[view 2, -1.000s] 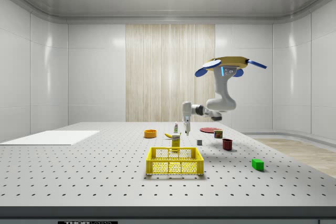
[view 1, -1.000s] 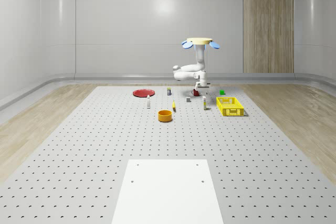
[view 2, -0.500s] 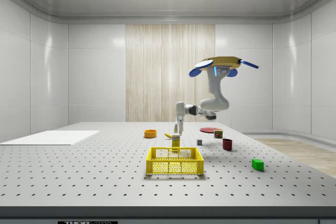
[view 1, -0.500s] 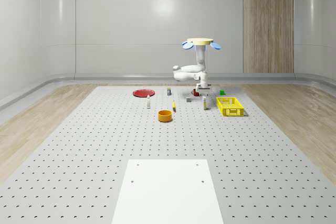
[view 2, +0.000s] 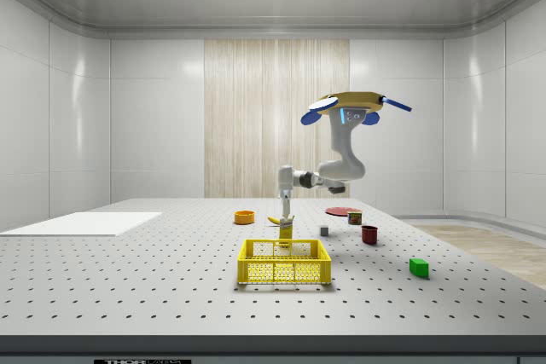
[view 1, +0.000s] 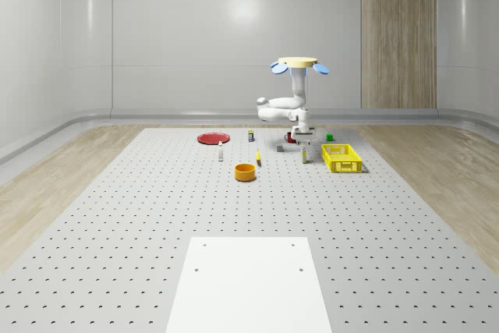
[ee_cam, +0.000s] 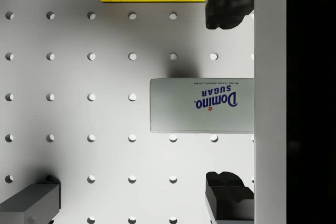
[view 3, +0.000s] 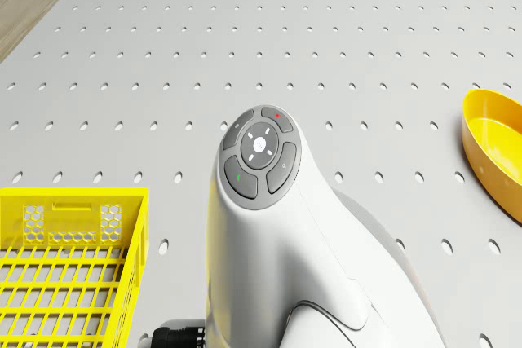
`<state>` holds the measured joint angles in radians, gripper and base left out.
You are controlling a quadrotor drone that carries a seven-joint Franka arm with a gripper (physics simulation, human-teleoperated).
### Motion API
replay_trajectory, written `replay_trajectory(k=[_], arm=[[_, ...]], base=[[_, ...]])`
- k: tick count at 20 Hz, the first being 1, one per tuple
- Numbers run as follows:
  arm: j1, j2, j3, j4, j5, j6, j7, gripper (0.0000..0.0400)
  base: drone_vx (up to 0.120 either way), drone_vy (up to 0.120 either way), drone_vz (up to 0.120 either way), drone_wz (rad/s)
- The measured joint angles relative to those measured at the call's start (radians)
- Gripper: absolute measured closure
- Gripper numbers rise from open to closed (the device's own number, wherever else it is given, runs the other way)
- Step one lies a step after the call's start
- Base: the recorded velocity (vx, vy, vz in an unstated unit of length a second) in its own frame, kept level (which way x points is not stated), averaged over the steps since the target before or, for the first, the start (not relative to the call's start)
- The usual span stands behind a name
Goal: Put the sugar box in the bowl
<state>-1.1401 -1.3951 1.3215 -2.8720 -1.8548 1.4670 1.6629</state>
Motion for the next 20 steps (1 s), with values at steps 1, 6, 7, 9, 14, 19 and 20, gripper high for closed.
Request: replay_trajectory(k=[1, 6, 7, 9, 14, 19, 20], arm=[[0.000, -0.004, -0.012, 0.002, -0.010, 0.008, -0.001, 0.0000], [-0.004, -0.020, -0.059, 0.013, -0.052, 0.038, -0.003, 0.0000], [-0.005, -0.023, -0.065, 0.015, -0.058, 0.043, -0.003, 0.0000], [-0.007, -0.027, -0.076, 0.017, -0.066, 0.051, -0.003, 0.0000], [-0.010, -0.034, -0.088, 0.021, -0.076, 0.063, -0.002, 0.0118], [-0.012, -0.041, -0.091, 0.023, -0.078, 0.069, 0.000, 0.0236], [-0.013, -0.042, -0.091, 0.023, -0.079, 0.070, 0.004, 0.0236]], base=[[0.000, 0.000, 0.000, 0.000], [0.000, 0.000, 0.000, 0.000], [0.000, 0.000, 0.000, 0.000], [0.000, 0.000, 0.000, 0.000], [0.000, 0.000, 0.000, 0.000], [0.000, 0.000, 0.000, 0.000], [0.000, 0.000, 0.000, 0.000]])
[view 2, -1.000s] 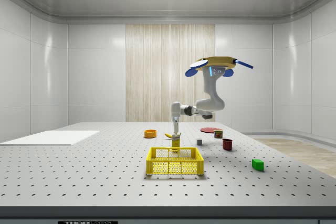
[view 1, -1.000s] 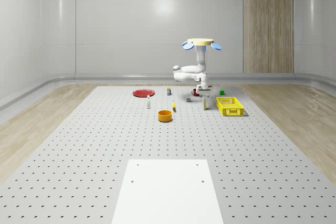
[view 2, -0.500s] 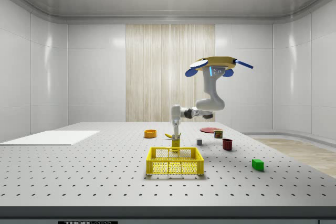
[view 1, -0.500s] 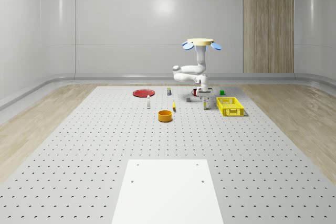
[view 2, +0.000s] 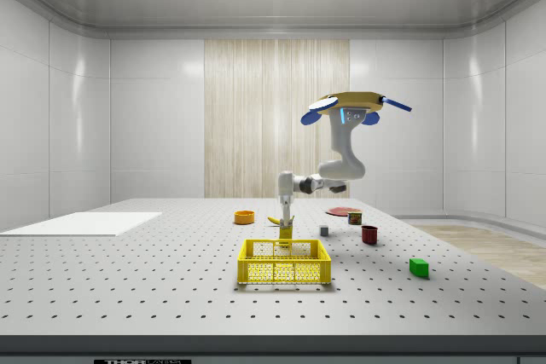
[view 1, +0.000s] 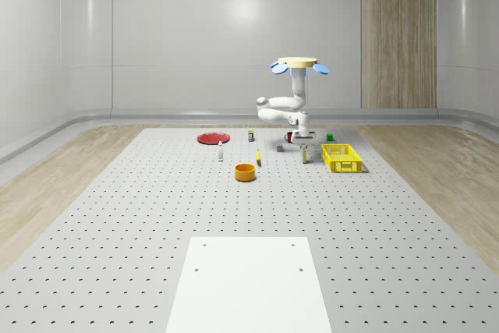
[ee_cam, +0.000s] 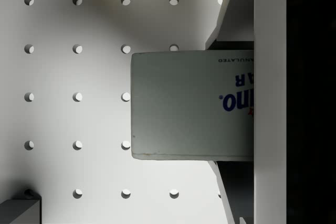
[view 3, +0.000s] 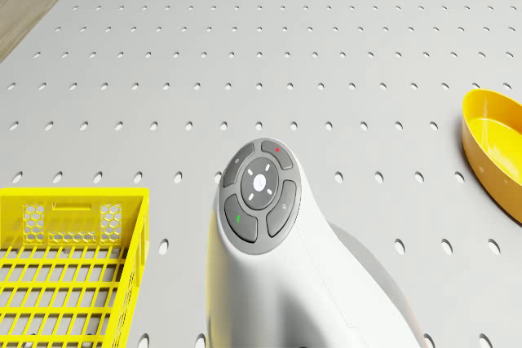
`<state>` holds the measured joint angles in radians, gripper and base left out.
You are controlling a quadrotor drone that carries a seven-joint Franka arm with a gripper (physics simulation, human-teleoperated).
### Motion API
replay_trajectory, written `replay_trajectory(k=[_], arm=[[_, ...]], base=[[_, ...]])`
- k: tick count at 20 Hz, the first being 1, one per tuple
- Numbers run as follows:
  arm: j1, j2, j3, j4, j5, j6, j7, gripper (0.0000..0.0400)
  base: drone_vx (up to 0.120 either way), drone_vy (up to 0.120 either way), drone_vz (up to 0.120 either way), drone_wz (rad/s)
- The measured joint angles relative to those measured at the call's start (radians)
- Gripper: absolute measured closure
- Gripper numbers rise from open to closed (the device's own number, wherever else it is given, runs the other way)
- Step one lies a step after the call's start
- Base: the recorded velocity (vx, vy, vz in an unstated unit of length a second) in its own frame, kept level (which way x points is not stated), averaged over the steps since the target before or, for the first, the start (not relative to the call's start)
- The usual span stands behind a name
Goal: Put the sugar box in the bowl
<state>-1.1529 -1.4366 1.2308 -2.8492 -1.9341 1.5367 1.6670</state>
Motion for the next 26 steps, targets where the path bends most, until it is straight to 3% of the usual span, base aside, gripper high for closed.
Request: replay_trajectory(k=[9, 26], arm=[[0.001, -0.002, 0.060, -0.014, 0.053, -0.021, 0.005, 0.0237], [-0.005, -0.020, 0.123, -0.023, 0.118, -0.024, 0.017, 0.0237]], base=[[0.000, 0.000, 0.027, 0.000], [0.118, -0.118, 0.120, 0.000]])
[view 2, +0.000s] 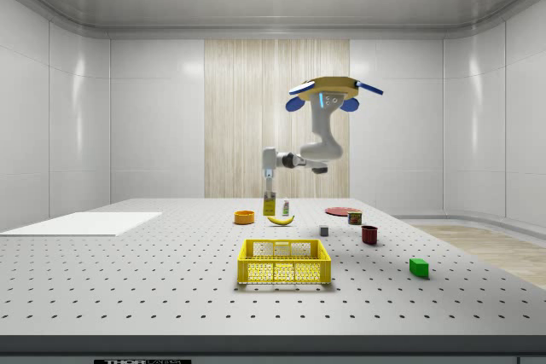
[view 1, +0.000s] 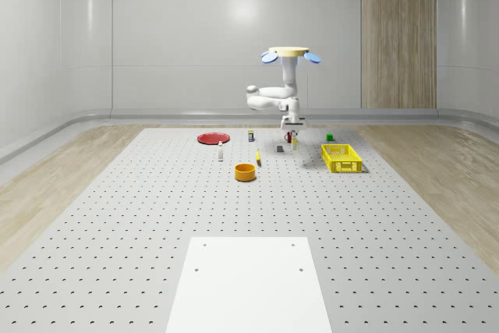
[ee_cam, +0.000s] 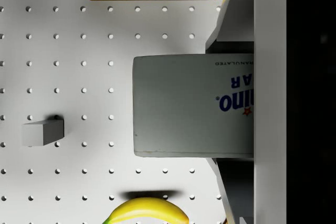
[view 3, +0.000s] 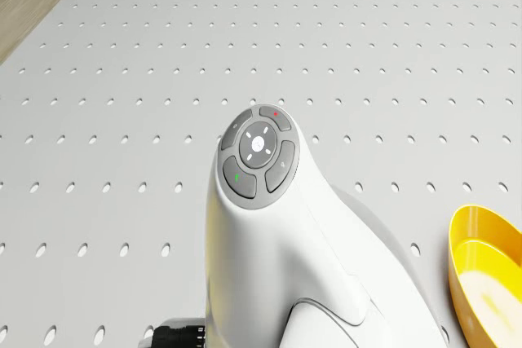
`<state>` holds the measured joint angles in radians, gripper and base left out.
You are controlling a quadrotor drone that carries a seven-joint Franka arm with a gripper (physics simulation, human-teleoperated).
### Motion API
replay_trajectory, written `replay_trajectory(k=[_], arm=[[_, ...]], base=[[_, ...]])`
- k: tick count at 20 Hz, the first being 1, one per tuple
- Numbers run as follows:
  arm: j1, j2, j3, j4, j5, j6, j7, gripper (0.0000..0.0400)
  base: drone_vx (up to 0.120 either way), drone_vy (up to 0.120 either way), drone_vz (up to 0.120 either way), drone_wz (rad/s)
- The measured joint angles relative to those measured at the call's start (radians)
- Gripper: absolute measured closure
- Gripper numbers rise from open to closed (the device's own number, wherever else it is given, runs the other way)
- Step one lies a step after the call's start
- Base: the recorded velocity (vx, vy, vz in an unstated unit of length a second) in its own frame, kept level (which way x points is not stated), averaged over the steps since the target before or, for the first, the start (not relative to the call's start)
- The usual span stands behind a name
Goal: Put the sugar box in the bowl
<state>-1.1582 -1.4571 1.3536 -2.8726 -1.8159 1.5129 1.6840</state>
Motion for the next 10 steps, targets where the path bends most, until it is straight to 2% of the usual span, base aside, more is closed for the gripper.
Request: replay_trajectory(k=[3, 4, 10], arm=[[-0.001, -0.004, 0.001, 0.000, 0.002, 0.004, 0.001, 0.0237], [-0.001, -0.006, 0.002, 0.000, 0.003, 0.005, 0.002, 0.0237], [-0.003, -0.013, 0.004, 0.000, 0.007, 0.012, 0.004, 0.0237]], base=[[0.120, -0.120, 0.120, 0.000], [0.120, -0.120, 0.040, 0.000], [0.120, -0.120, 0.000, 0.000]])
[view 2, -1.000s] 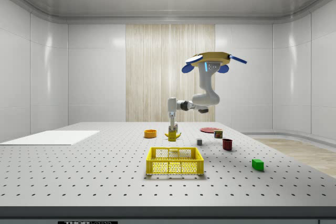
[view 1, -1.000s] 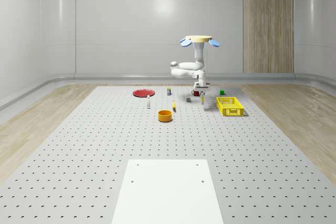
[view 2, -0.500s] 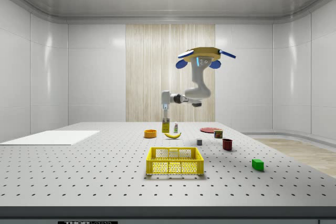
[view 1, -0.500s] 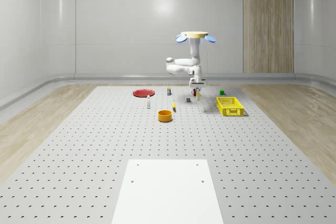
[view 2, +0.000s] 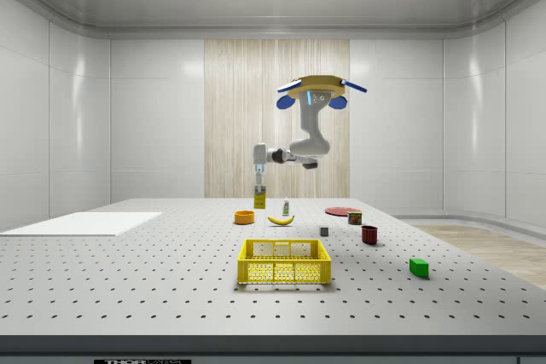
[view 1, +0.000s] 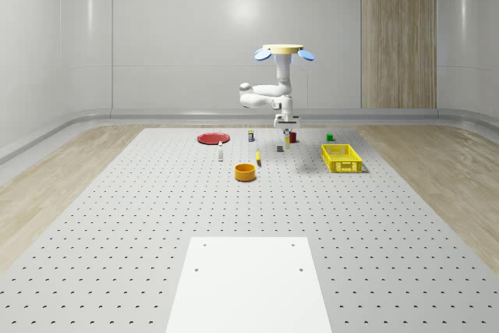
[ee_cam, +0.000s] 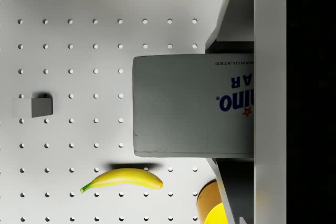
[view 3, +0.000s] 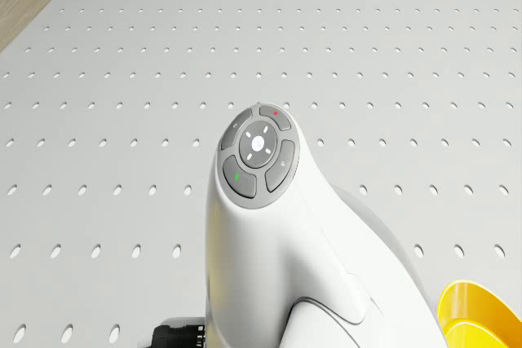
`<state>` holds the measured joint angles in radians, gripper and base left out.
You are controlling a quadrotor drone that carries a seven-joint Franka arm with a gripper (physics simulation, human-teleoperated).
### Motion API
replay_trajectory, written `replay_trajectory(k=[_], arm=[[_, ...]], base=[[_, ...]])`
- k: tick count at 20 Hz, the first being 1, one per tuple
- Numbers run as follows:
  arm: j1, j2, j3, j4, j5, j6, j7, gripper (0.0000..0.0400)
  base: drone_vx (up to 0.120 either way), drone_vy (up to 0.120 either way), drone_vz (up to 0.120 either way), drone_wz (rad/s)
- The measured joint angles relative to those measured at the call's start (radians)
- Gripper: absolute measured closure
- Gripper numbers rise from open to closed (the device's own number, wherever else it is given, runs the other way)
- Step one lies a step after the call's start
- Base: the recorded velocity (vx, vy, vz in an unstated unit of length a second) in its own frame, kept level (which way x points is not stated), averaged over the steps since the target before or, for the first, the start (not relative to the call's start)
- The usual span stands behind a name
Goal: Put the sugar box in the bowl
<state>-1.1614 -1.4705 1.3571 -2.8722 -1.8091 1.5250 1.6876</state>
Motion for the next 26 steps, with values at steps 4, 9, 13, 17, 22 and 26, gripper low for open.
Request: replay_trajectory(k=[4, 9, 13, 17, 22, 26], arm=[[-0.001, -0.005, 0.001, 0.000, 0.002, 0.005, 0.001, 0.0237], [-0.003, -0.011, 0.002, 0.000, 0.005, 0.010, 0.002, 0.0237], [-0.004, -0.015, 0.003, 0.001, 0.006, 0.014, 0.003, 0.0237], [-0.004, -0.019, 0.003, 0.001, 0.008, 0.018, 0.004, 0.0237], [-0.006, -0.024, 0.004, 0.001, 0.010, 0.023, 0.005, 0.0237], [-0.006, -0.028, 0.005, 0.001, 0.012, 0.026, 0.006, 0.0237]], base=[[0.120, -0.120, 0.000, 0.000], [0.120, -0.120, 0.000, 0.000], [0.120, -0.120, 0.000, 0.000], [0.120, -0.120, 0.000, 0.000], [0.040, -0.120, 0.000, 0.000], [0.060, -0.120, 0.000, 0.000]])
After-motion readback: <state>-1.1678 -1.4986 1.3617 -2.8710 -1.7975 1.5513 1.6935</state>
